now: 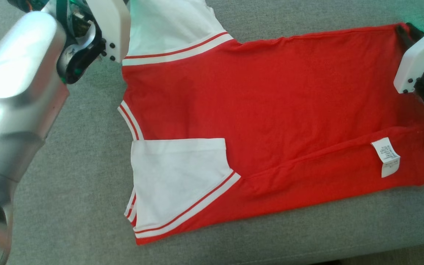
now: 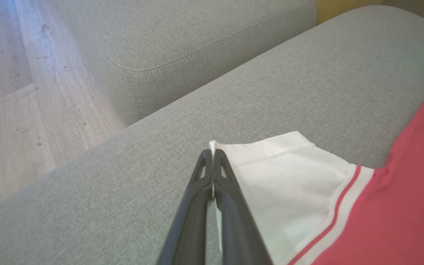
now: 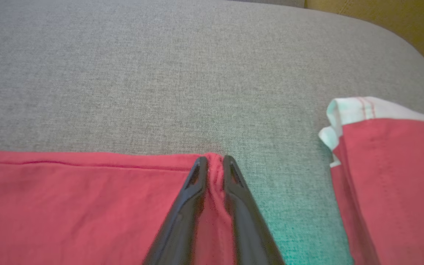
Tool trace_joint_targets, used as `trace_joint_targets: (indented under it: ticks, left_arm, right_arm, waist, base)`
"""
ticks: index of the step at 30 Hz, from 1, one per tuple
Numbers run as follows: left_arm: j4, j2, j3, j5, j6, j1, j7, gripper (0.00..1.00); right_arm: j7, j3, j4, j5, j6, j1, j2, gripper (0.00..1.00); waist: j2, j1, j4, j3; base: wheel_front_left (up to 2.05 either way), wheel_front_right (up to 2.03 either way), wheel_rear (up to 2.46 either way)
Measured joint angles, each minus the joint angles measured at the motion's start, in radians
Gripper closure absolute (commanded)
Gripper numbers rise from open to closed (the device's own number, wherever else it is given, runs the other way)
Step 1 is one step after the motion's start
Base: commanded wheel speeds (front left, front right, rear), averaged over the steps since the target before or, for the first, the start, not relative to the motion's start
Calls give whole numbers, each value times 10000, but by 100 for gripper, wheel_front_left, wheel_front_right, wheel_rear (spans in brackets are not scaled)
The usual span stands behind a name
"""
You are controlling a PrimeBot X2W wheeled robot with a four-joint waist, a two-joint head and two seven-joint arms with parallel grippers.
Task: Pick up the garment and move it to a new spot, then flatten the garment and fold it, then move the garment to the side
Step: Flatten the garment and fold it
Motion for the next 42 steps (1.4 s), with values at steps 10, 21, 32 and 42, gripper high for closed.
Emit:
trace_joint_targets:
  ticks: [10, 21, 32, 42]
  left_arm:
    - [245, 0, -146, -63, 0, -67, -677, 100]
    - [949, -157, -165, 219, -2, -762, -1942, 100]
    - [625, -366, -173, -1147, 0, -726, -2251, 100]
    - [-1530, 817, -489, -1944, 15, 1337, -2685, 100]
  right_arm:
    - [-211, -29, 130, 174, 2, 0, 2, 100]
    - [-1302, -901, 253, 282, 0, -212, 17, 100]
    - [-1793, -1200, 194, 403, 2, -187, -88, 100]
    - [-1973, -1436, -644, 1266, 2, 1747, -518, 100]
  waist:
    - [0, 0, 11, -110]
    - [0, 0, 96, -555]
    - [0, -1, 406, -1045]
    - [0, -2, 802, -1623]
  base:
    - [0, 0, 0]
    - [0, 0, 0]
    - [0, 0, 0]
    - [0, 0, 0]
